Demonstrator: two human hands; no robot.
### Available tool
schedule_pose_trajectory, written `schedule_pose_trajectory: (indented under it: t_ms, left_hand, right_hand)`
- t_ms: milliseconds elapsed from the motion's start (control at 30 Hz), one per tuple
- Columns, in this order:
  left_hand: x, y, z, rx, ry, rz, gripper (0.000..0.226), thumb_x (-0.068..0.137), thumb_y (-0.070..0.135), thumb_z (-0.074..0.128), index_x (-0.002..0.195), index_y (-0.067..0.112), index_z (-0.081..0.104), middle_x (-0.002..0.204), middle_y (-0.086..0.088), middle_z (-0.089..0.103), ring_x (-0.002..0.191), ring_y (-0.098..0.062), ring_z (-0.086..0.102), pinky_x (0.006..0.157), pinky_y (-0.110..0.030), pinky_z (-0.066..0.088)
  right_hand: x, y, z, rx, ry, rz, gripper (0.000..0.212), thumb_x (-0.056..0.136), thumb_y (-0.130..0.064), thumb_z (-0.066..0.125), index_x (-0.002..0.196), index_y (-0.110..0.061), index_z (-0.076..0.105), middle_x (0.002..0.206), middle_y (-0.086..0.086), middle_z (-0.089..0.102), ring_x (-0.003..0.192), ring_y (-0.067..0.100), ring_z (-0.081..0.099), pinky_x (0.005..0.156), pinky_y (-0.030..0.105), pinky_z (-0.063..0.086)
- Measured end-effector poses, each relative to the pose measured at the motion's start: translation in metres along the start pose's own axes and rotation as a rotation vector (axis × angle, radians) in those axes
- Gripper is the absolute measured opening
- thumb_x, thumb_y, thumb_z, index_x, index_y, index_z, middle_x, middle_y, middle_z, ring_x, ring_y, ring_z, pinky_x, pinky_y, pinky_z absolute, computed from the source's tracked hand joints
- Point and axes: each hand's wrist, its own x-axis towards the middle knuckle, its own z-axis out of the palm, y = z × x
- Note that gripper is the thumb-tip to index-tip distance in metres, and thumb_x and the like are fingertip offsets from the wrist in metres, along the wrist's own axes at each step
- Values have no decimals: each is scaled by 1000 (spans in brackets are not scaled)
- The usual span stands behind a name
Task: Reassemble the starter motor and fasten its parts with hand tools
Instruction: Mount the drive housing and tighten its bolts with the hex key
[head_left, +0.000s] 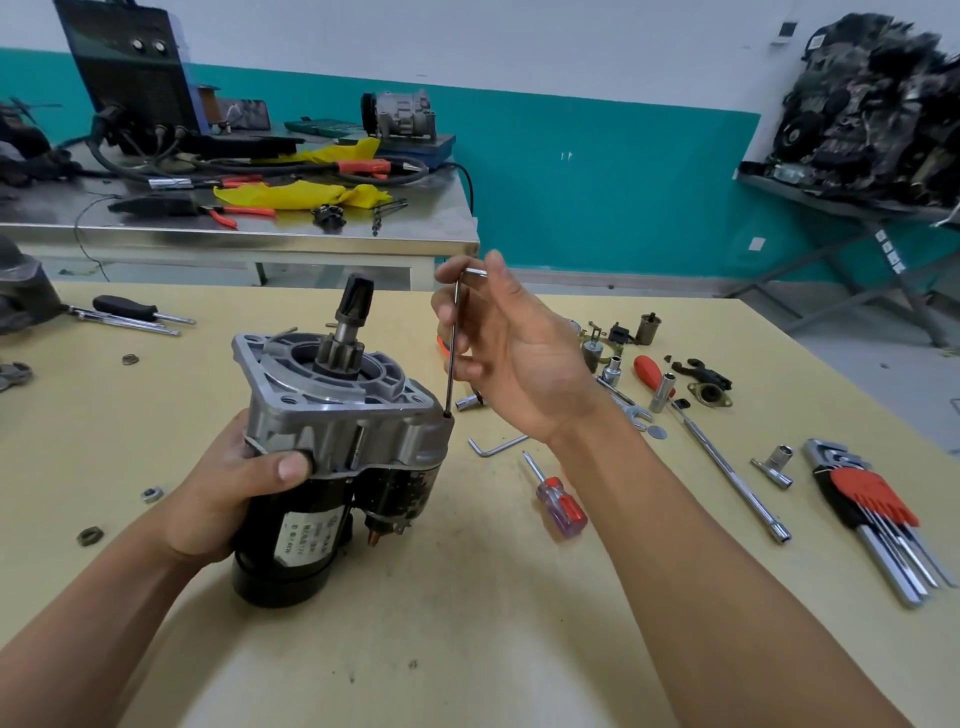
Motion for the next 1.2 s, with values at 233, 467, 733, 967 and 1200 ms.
schedule_pose_trajectory:
  t_ms: [233, 467, 733, 967, 1200]
  left_hand:
    - [0, -2, -1, 15, -15, 7, 52, 64, 28, 57, 112, 30, 74, 105, 2, 76, 97, -18, 72, 81, -28, 59]
    - [-1, -3, -3, 11, -4, 14, 51, 65, 28, 56, 113, 33, 73, 106, 4, 76, 97, -16, 72, 80, -28, 59]
    - [0, 1, -2, 38, -22, 6, 52, 64, 33, 70, 115, 34, 72, 111, 3, 75, 103, -18, 71, 84, -28, 58]
    - [-1, -1, -2, 19, -9, 0, 51, 66, 28, 58, 115, 32, 72, 110, 3, 75, 102, -17, 71, 84, -28, 58]
    - [-1, -2, -3, 18, -13, -2, 50, 67, 28, 57, 114, 32, 73, 109, 3, 75, 100, -17, 72, 82, -27, 59]
  right_hand:
    - [0, -6, -3, 92, 113, -5, 23, 91, -30, 64, 71, -18, 68, 69, -3, 60, 49, 4, 42, 42, 15, 27]
    - [-3, 14, 16, -702, 476, -262, 32, 96, -22, 65, 68, -6, 63, 57, 1, 64, 48, 4, 54, 56, 26, 46]
    - [-6, 7, 21, -765, 434, -128, 25, 93, -39, 67, 104, -16, 64, 63, -1, 71, 51, 1, 59, 58, 24, 47]
    - [-10, -4, 18, -669, 395, -183, 19, 99, -42, 54, 96, -25, 62, 65, 2, 70, 41, 7, 44, 49, 22, 38]
    - [-9, -9, 18, -510, 396, -193, 47, 100, -50, 36, 93, -13, 65, 60, 4, 67, 37, 12, 41, 38, 19, 33]
